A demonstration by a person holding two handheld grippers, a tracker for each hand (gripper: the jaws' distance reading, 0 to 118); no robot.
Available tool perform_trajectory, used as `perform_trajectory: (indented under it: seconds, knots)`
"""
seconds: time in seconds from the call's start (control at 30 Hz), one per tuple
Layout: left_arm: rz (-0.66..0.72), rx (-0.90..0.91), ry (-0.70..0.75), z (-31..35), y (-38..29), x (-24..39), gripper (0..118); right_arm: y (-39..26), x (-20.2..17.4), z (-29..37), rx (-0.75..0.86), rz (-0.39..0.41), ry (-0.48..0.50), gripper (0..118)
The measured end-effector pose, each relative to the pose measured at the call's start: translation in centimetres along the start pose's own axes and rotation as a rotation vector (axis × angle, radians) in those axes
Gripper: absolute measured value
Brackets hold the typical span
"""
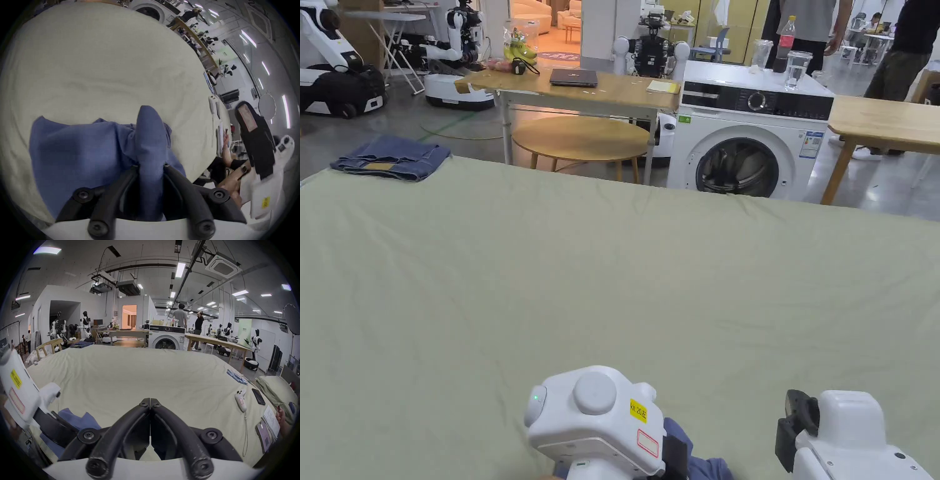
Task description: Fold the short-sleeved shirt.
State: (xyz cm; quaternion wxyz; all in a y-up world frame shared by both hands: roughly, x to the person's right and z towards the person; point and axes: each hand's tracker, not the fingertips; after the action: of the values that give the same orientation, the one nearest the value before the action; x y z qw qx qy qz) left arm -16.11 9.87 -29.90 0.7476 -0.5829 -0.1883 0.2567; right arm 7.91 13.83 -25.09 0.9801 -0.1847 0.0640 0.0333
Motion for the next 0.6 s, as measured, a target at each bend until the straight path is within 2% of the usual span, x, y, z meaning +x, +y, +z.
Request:
perform_trajectory:
  seconds: [0.03, 0.17, 0.27, 0.33, 0.37, 0.4, 0.43, 0.47, 0.5, 0.6]
  knots:
    - [0.022, 0.01, -0.016, -0.1, 0.0, -0.2, 9, 0.0, 0.0, 0.0, -0.001, 0.0, -0.002, 0]
    - [0.044, 0.006, -0.145, 1.1, 0.0, -0.6, 52, 0.0, 0.1, 0.1, -0.005, 0.002, -0.002, 0]
    - [-0.042, 0.048, -0.107, 3.7, -0.4, 0.3, 54, 0.1, 0.3, 0.3, -0.001, 0.006, -0.002, 0]
    - [-0.081, 0.078, -0.146, 5.5, -0.6, 0.4, 54, 0.1, 0.4, 0.5, 0.002, 0.006, -0.005, 0]
    - [-0.091, 0.09, -0.174, 6.3, -0.7, 0.4, 52, 0.2, 0.5, 0.6, 0.005, 0.004, -0.006, 0]
    - [-0.09, 0.101, -0.189, 6.7, -0.8, 0.2, 45, 0.2, 0.6, 0.7, 0.007, 0.001, -0.008, 0]
    - [-0.093, 0.117, -0.202, 6.9, -0.9, -0.1, 31, 0.2, 0.6, 0.7, 0.008, -0.002, -0.01, 0]
    - [-0.103, 0.127, -0.208, 6.6, -0.9, -0.3, 11, 0.2, 0.7, 0.7, 0.009, -0.008, -0.011, 0]
    - [-0.11, 0.121, -0.195, 6.2, -0.9, -0.3, 7, 0.2, 0.8, 0.8, 0.011, -0.016, -0.011, 0]
    - [-0.092, 0.069, -0.19, 3.3, -0.9, -1.2, 7, 0.1, 0.9, 0.8, 0.013, -0.031, -0.01, 0]
